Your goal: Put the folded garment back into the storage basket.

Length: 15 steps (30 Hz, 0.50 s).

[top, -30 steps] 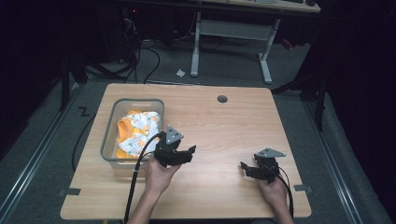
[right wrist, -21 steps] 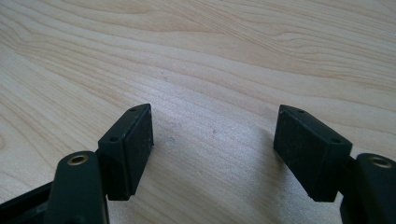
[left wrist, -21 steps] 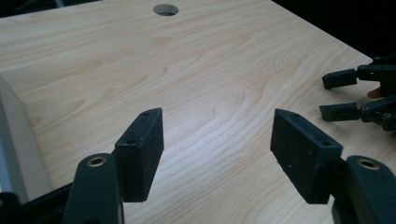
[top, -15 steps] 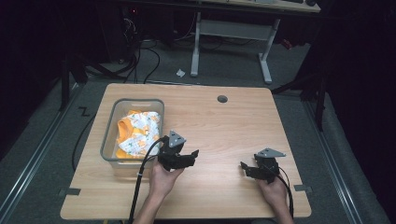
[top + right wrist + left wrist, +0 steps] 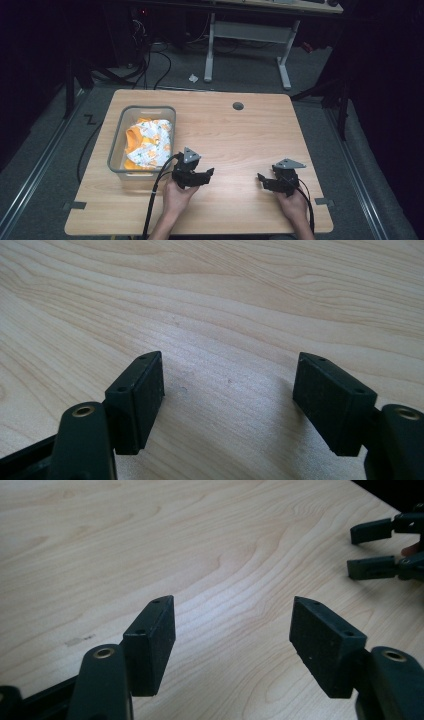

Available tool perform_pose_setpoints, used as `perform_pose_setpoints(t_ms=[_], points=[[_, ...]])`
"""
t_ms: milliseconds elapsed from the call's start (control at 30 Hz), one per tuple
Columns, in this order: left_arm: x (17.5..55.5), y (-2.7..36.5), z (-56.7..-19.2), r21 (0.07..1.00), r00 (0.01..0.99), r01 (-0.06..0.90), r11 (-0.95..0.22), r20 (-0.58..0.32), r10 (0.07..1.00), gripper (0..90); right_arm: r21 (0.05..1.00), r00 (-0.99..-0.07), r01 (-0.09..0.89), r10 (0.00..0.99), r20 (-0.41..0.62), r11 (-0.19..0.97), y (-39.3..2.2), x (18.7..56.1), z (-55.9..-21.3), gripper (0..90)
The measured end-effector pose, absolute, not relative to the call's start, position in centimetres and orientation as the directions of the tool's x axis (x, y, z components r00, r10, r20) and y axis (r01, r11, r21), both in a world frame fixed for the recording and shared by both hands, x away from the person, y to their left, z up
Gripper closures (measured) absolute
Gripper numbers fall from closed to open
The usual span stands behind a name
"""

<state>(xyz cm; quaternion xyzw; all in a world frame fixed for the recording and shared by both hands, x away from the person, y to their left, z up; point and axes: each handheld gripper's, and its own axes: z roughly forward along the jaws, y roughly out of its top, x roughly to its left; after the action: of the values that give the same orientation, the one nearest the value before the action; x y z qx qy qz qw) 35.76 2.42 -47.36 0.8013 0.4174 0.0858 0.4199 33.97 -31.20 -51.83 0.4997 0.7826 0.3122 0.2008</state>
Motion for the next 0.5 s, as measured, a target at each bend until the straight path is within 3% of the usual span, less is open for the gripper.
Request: perform_pose_setpoints(t_ms=[500], points=[[35.7,1.4,-51.0,0.713,0.584,0.603,-0.357,-0.09,0.807,33.9,0.689,-0.42,0.657,0.908,-0.003,0.306,-31.2,34.0,-51.8,28.8]])
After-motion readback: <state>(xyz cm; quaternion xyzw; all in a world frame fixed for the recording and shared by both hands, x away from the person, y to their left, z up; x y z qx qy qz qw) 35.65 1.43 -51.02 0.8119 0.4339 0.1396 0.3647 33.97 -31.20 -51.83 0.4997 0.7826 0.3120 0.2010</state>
